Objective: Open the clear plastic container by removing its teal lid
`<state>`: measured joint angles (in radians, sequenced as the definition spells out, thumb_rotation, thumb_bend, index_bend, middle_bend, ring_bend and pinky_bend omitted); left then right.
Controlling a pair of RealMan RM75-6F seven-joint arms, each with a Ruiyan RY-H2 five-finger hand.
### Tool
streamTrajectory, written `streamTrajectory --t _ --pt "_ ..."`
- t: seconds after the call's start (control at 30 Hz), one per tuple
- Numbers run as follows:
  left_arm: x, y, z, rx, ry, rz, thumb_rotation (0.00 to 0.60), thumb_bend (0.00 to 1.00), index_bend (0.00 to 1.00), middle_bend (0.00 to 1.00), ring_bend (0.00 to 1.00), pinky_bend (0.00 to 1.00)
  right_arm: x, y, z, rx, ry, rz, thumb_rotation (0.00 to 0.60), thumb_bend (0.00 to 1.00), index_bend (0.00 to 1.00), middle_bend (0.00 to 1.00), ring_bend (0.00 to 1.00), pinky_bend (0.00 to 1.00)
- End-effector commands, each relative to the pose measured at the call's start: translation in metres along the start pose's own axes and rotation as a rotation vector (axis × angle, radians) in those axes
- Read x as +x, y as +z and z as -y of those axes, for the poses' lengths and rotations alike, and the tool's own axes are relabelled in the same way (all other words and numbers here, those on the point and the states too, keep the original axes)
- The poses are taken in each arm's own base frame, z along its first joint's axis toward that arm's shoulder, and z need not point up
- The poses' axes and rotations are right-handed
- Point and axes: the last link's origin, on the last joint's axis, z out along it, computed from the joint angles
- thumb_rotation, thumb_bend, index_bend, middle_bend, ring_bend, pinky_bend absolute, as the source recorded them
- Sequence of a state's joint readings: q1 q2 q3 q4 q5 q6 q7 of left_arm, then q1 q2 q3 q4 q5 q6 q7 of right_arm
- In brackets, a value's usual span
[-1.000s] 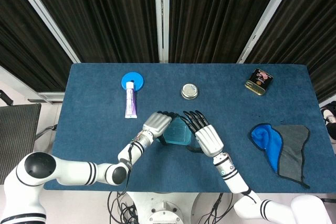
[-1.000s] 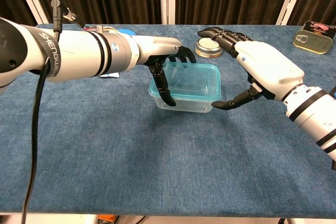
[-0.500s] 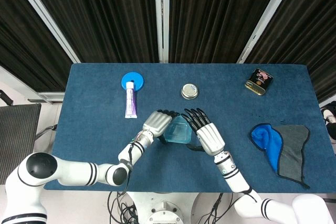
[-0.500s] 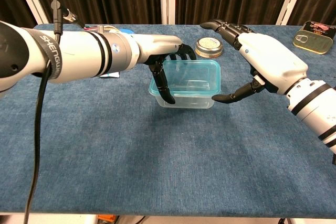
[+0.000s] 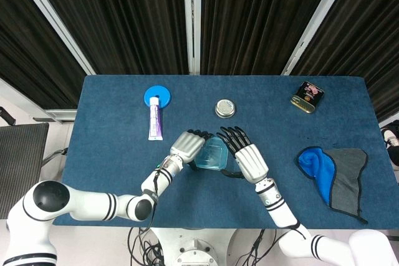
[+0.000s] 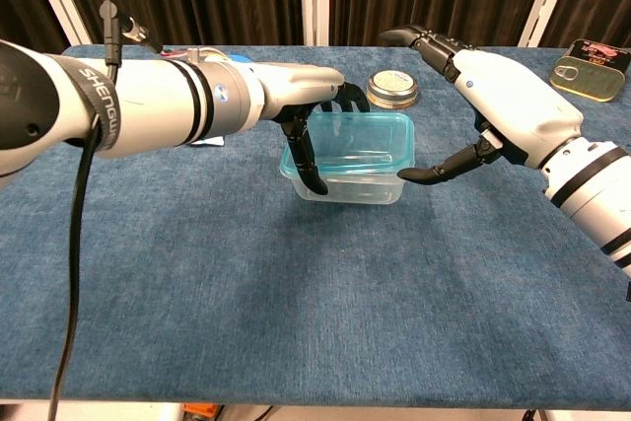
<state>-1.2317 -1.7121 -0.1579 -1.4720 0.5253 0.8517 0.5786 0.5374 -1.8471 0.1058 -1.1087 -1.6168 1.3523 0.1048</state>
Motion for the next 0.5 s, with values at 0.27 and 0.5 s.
streamTrajectory --t 0.27,0.5 --pt "0.003 -0.0007 -0.0022 -0.011 -0.016 0.007 0.6 0.0 0.14 0.17 0.15 0.21 0.006 -0.0002 -0.0009 0.006 0.068 0.004 0.576 0.36 0.18 0.07 0.0 0.0" --pt "0.0046 -0.0004 -0.0016 -0.011 -0.02 0.008 0.6 0.0 0.13 0.16 0.14 0.21 0.008 0.0032 -0.0032 0.0 0.043 0.02 0.589 0.42 0.29 0.11 0.0 0.0"
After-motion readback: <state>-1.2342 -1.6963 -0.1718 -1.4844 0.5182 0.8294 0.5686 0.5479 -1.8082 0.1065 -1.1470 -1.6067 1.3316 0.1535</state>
